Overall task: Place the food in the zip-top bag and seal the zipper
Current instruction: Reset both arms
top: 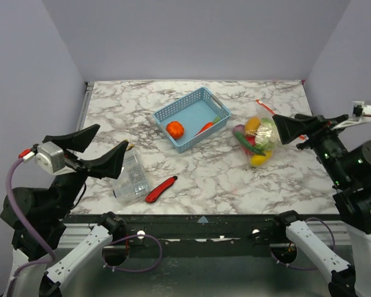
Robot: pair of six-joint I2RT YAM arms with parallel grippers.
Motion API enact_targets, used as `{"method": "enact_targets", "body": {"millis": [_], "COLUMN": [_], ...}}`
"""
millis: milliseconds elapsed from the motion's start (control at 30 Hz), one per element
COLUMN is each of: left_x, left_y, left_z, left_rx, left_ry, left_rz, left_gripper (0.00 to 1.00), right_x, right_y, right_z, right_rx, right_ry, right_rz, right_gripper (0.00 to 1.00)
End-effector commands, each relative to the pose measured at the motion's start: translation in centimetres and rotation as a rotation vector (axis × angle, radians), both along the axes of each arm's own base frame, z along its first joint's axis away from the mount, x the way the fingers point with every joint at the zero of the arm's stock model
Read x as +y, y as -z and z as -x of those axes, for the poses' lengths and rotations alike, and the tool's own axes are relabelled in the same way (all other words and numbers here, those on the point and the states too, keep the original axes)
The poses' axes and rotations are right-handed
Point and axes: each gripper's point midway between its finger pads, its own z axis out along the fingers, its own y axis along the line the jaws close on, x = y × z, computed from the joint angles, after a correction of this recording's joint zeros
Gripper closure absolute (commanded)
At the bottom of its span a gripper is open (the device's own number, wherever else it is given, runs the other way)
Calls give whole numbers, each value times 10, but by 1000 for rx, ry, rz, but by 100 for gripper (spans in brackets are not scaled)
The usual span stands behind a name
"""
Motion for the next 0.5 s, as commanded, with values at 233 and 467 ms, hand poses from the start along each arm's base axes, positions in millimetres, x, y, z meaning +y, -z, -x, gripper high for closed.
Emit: {"method": "enact_targets", "body": {"millis": [233,467], "left_x": [61,70], "left_y": [-22,-17], "left_z": [23,22], "left_rx": [-95,-94], "left_ry": [-207,-255], "left_rz": [127,133], "left_gripper": [2,2], "right_x": [-28,-27], "right_y": [-17,-10], "right_z": [28,21], "right_rx": [-85,-76], "right_ry": [110,116], "right_rz": [-63,-47], "right_gripper": [0,0]}}
